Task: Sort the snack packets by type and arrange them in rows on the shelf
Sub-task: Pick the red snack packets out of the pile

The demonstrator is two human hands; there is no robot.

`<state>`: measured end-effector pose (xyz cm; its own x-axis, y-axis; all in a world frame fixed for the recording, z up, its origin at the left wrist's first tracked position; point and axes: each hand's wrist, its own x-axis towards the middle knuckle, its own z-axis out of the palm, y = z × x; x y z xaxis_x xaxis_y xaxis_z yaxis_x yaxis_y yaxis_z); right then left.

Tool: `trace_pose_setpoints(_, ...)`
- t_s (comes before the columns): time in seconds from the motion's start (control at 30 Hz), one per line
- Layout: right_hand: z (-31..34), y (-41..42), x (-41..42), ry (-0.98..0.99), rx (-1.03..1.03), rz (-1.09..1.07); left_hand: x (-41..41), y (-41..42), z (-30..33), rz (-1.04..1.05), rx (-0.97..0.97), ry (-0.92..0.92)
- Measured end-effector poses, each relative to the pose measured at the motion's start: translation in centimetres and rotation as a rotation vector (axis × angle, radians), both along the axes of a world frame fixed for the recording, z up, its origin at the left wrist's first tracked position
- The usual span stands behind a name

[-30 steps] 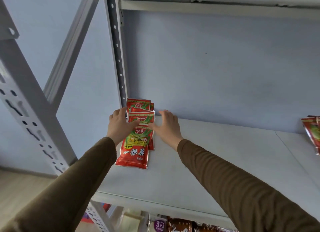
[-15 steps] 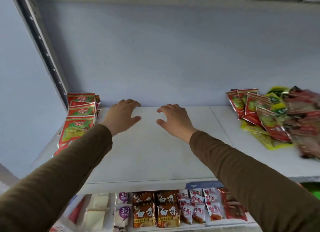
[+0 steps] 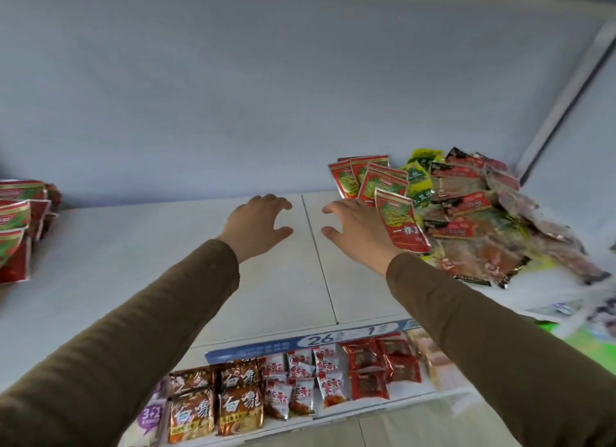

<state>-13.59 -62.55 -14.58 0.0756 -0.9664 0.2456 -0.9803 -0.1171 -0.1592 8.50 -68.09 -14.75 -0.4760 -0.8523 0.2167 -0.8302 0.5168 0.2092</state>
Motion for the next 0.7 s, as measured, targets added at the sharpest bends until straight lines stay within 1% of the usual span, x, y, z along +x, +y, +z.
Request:
trace_pose_setpoints(0.2, -0.1, 1.0, -6.1, -0.051, -0.016, -0.101, -6.9, -1.6, -0.2, -0.074, 0.037, 0.079)
trace_pose_setpoints(0.4, -0.4, 1.5, -14.0, -0.103, 0.013, -0.125, -13.9, -2.3, -0.6, -0.096, 0.097, 0.131)
trace_pose_setpoints(0.53, -0.7, 0.5, -19.6, -0.194, 0.051, -0.114, -18.6, -2.8, -0.8, -0.044, 0.142, 0.208)
trace_pose_setpoints(0.7, -2.0, -1.0, -24.5, -0.233, 0.133, -0.040, -23.0, -2.8, -1.3, 0.077, 0.292, 0.368)
